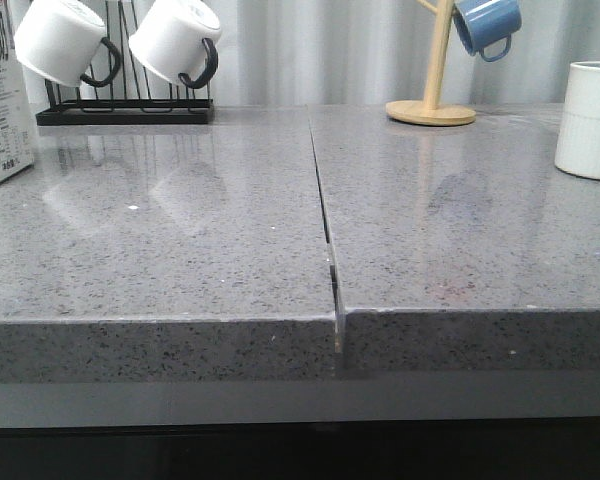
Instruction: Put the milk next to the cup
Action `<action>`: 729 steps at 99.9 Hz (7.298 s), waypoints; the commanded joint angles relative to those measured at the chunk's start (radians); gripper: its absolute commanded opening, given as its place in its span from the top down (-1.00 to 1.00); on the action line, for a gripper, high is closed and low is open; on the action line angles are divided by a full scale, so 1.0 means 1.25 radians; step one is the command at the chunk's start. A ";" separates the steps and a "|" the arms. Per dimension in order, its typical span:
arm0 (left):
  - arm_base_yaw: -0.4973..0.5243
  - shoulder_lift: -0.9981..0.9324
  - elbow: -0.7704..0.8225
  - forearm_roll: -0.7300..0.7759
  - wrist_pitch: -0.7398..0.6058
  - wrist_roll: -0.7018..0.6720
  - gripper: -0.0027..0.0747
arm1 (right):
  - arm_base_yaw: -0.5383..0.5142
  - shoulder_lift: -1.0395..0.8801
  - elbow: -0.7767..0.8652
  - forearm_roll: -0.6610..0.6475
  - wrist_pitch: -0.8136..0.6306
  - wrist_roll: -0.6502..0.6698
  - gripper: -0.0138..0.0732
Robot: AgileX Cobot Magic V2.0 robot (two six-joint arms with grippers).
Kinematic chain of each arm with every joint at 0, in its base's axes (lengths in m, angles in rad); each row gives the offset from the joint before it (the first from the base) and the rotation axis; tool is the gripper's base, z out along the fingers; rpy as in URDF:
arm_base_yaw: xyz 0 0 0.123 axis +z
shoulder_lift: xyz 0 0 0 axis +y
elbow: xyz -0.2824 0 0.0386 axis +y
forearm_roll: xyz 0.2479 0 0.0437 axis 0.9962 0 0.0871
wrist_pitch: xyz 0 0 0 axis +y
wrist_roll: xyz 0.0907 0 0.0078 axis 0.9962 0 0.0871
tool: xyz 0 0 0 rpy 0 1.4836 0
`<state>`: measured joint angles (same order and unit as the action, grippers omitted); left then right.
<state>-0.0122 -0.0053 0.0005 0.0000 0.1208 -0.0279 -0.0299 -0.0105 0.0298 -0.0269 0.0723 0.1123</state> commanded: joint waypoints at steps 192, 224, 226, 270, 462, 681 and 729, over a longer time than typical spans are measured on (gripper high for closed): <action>-0.005 -0.026 0.034 -0.004 -0.070 -0.004 0.99 | -0.067 0.633 -0.273 0.006 -0.340 -0.006 -0.03; -0.005 -0.026 0.034 -0.004 -0.070 -0.004 0.99 | -0.131 0.822 -0.349 0.006 -0.428 -0.006 -0.03; -0.005 -0.026 0.034 -0.004 -0.070 -0.004 0.99 | -0.131 0.836 -0.356 0.006 -0.435 -0.006 -0.03; -0.005 -0.026 0.034 -0.004 -0.070 -0.004 0.99 | -0.131 1.108 -0.472 0.005 -0.553 -0.009 -0.03; -0.005 -0.026 0.034 -0.004 -0.070 -0.004 0.99 | 0.079 1.260 -0.701 -0.009 -0.510 -0.009 0.84; -0.005 -0.026 0.034 -0.004 -0.070 -0.004 0.99 | 0.323 1.220 -0.650 0.038 -0.447 -0.009 0.32; -0.005 -0.026 0.034 -0.004 -0.070 -0.004 0.99 | 0.323 0.835 -0.490 0.038 -0.239 -0.009 0.82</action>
<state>-0.0122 -0.0053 0.0005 0.0000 0.1208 -0.0279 0.3723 1.1429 -0.5937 0.0223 -0.1895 0.1065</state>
